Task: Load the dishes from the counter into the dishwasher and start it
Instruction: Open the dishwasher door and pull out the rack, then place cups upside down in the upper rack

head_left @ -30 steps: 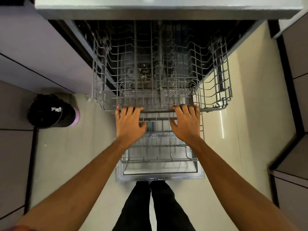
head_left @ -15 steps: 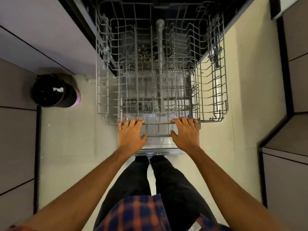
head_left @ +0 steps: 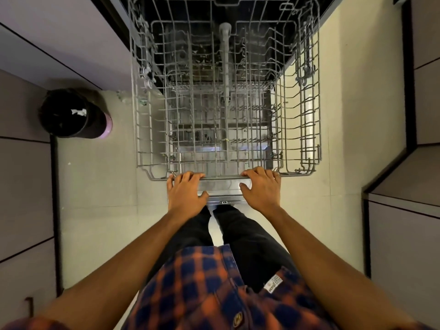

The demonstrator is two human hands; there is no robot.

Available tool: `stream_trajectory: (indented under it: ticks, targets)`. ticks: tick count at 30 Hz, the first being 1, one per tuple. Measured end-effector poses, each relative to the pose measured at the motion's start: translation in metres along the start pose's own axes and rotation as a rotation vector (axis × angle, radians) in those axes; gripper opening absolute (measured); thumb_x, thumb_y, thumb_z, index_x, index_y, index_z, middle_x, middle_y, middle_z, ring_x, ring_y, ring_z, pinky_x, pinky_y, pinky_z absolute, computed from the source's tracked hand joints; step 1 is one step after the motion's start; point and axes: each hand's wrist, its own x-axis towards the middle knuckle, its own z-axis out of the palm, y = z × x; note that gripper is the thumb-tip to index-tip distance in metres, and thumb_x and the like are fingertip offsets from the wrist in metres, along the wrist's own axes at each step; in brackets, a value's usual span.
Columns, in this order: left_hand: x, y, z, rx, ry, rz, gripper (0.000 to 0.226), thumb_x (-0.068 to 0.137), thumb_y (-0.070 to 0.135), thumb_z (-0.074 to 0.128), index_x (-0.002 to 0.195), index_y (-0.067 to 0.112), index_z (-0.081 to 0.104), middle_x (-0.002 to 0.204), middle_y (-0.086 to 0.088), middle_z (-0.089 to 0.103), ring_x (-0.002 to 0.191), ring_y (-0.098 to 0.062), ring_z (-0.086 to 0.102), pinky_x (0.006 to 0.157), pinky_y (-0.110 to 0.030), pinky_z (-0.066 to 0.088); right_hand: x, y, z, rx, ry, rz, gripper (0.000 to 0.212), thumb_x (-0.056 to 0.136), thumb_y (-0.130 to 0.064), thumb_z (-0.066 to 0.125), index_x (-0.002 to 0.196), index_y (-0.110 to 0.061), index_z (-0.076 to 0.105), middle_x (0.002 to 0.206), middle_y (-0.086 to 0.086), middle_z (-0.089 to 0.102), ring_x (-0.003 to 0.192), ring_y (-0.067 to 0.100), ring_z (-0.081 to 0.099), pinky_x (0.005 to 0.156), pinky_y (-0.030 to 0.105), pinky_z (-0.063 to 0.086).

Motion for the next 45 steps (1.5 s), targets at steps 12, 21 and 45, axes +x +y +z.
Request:
stream_trajectory:
  ticks: [12, 21, 45]
  targets:
    - [0.008, -0.016, -0.055, -0.668, -0.049, -0.056, 0.018, 0.092, 0.012, 0.066, 0.105, 0.025, 0.067, 0.102, 0.001, 0.069, 0.097, -0.014, 0.065, 0.092, -0.032, 0.053, 0.029, -0.010, -0.038, 0.280, -0.278, 0.135, 0.029, 0.086, -0.046, 0.069, 0.114, -0.039, 0.066, 0.123, -0.005, 0.062, 0.116, 0.019, 0.058, 0.104, 0.045, 0.044]
    - [0.007, -0.132, -0.133, -0.689, 0.137, -0.021, 0.017, 0.095, 0.010, 0.062, 0.105, 0.021, 0.070, 0.090, 0.005, 0.070, 0.078, 0.005, 0.062, 0.075, -0.010, 0.048, 0.045, -0.128, -0.060, 0.625, -0.253, 0.134, 0.018, 0.092, -0.024, 0.071, 0.109, -0.019, 0.071, 0.095, 0.000, 0.070, 0.089, 0.016, 0.065, 0.071, 0.021, 0.046]
    - [-0.036, -0.526, -0.435, -0.761, 0.652, -0.118, 0.016, 0.090, 0.006, 0.067, 0.099, 0.018, 0.073, 0.086, 0.005, 0.072, 0.075, 0.007, 0.063, 0.070, -0.005, 0.045, 0.138, -0.703, -0.118, 0.573, -0.071, -0.482, 0.010, 0.088, -0.020, 0.074, 0.096, -0.027, 0.072, 0.066, -0.012, 0.059, 0.060, 0.000, 0.054, 0.067, 0.025, 0.047]
